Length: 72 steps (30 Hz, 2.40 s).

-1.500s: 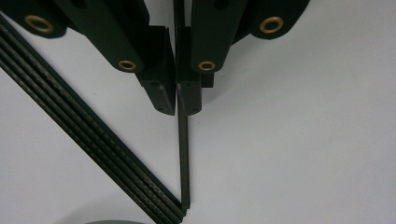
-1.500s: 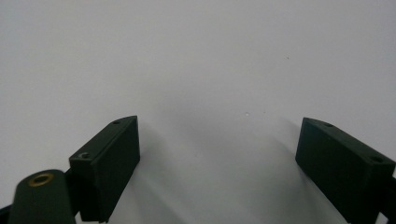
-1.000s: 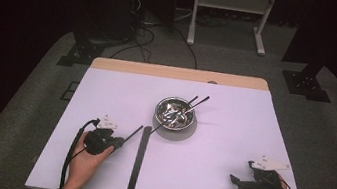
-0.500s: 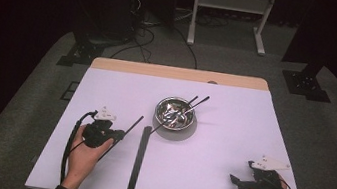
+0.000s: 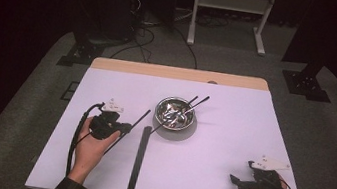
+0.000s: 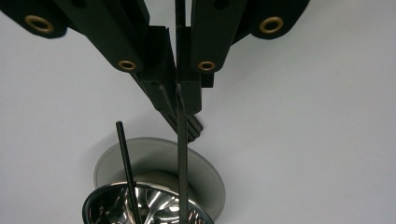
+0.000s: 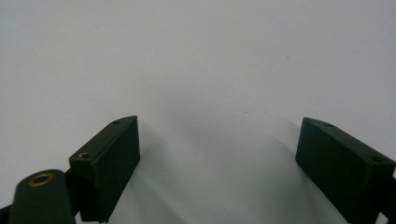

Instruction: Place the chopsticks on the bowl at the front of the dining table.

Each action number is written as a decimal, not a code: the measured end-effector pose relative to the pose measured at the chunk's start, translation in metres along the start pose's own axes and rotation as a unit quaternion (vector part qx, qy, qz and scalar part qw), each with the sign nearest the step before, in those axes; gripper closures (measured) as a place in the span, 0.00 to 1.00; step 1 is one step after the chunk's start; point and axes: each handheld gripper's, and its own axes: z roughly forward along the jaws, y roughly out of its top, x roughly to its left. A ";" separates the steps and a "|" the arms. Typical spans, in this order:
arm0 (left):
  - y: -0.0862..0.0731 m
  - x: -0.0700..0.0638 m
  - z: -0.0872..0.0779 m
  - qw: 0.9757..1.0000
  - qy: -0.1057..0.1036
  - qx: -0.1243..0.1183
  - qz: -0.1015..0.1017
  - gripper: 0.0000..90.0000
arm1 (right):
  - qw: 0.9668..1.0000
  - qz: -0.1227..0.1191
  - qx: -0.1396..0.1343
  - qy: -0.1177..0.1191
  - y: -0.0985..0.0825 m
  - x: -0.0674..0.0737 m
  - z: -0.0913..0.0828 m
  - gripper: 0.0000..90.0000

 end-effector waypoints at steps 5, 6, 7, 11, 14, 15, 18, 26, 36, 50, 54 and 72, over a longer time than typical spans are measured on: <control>0.008 -0.001 0.007 1.000 -0.004 0.003 0.002 0.96 | 1.000 0.000 0.000 0.000 0.000 0.000 0.000 0.13; 0.010 -0.001 0.008 1.000 -0.003 0.003 0.002 0.96 | 1.000 0.000 0.000 0.000 0.000 0.000 0.000 0.13; 0.012 -0.001 0.010 1.000 -0.003 0.005 0.004 0.96 | 1.000 0.000 0.000 0.000 0.000 0.000 0.000 0.13; 0.019 -0.001 0.015 1.000 -0.003 0.006 0.005 0.96 | 1.000 0.000 0.000 0.000 0.000 0.000 0.000 0.13; 0.024 -0.001 0.018 1.000 -0.003 0.007 0.008 0.96 | 1.000 0.000 0.000 0.000 0.000 0.000 0.000 0.13; 0.027 -0.001 0.018 1.000 -0.003 0.007 0.009 0.96 | 1.000 0.000 0.000 0.000 0.000 0.000 0.000 0.13; 0.033 -0.001 0.020 1.000 -0.005 0.005 0.009 0.96 | 1.000 0.000 0.000 0.000 0.000 0.000 0.000 0.13; 0.054 -0.003 0.029 1.000 -0.006 0.000 0.018 0.96 | 1.000 0.000 0.000 0.000 0.000 0.000 0.000 0.13; 0.073 -0.007 0.046 1.000 -0.013 -0.004 0.021 0.96 | 1.000 -0.001 0.000 0.000 0.000 0.000 0.000 0.13; 0.098 -0.003 0.071 1.000 -0.015 -0.006 0.015 0.96 | 1.000 0.000 0.000 0.000 0.000 0.000 0.000 0.13; 0.104 -0.005 0.081 1.000 -0.013 -0.004 0.013 0.96 | 1.000 0.000 0.000 0.000 0.000 0.000 0.000 0.13; 0.123 -0.003 0.116 1.000 -0.008 0.017 0.002 0.96 | 1.000 0.001 0.000 0.001 0.000 0.000 0.000 0.13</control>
